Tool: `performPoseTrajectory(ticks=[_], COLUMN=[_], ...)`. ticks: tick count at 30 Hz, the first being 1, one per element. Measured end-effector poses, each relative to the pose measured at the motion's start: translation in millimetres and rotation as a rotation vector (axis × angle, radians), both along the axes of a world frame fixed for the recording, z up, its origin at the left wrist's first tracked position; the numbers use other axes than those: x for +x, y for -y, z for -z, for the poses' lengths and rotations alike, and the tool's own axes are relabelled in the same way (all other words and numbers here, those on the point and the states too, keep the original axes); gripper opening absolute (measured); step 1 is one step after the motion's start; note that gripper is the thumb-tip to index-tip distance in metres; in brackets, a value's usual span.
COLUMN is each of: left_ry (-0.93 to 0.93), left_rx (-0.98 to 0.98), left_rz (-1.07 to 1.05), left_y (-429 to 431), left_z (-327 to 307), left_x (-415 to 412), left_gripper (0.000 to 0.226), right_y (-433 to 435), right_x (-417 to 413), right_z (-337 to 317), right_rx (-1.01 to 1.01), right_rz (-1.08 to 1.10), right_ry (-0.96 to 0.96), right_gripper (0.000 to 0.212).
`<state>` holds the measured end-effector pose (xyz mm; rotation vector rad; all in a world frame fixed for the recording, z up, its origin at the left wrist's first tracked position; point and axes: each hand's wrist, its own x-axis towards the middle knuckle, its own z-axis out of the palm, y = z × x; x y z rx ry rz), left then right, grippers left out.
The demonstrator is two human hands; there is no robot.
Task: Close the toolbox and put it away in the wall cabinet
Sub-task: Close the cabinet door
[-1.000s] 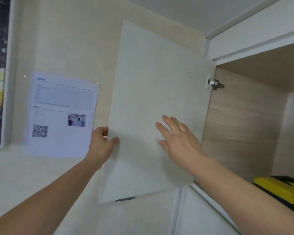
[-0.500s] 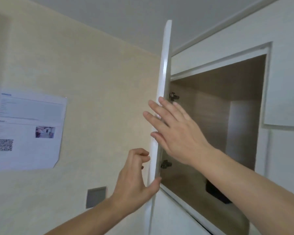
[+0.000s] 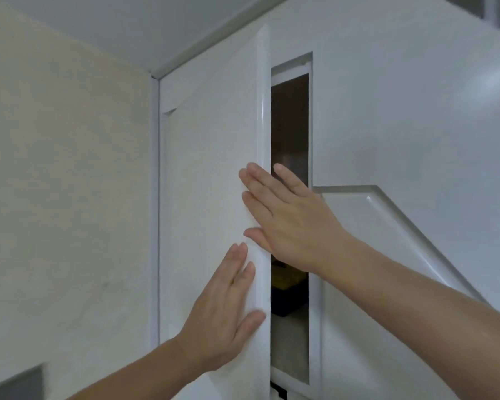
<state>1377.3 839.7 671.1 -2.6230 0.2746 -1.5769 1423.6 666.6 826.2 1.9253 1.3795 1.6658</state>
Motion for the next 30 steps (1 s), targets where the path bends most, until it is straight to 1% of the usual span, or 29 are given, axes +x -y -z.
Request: performPoseTrajectory(ticks=[4,10,15,19,23,28,30], left_ry=[-0.026,-0.108,-0.159,-0.187,-0.193,-0.264,-0.277], left_rx=[0.165,0.313,0.344,0.347,0.328,0.318,0.263], left_rz=[0.033,-0.002,-0.058,-0.077,-0.062,-0.069,-0.011], left_y=[-8,-3,4,7,6,8,5], left_z=[-3,-10,-11,-13,-12,-19,-25], left_x=[32,62,80,92,100,92,79], left_gripper=[0.076,0.085,0.090,0.088,0.086,0.083,0.078], right_y=[-5,2,2,2,2,-1,2], right_x=[23,55,73,83,89,86,83], right_z=[0,-3,-2,-2,-2,-1,-2], right_rx=[-0.035,-0.088,-0.087,-0.075,-0.064,-0.046,-0.032], right_rz=[0.136,0.187,0.255,0.282,0.297,0.310,0.306], right_ry=[-0.005,-0.074,-0.084,-0.059,-0.039,-0.050,-0.069], right_gripper=[0.069,0.066,0.067,0.067,0.066,0.066,0.066])
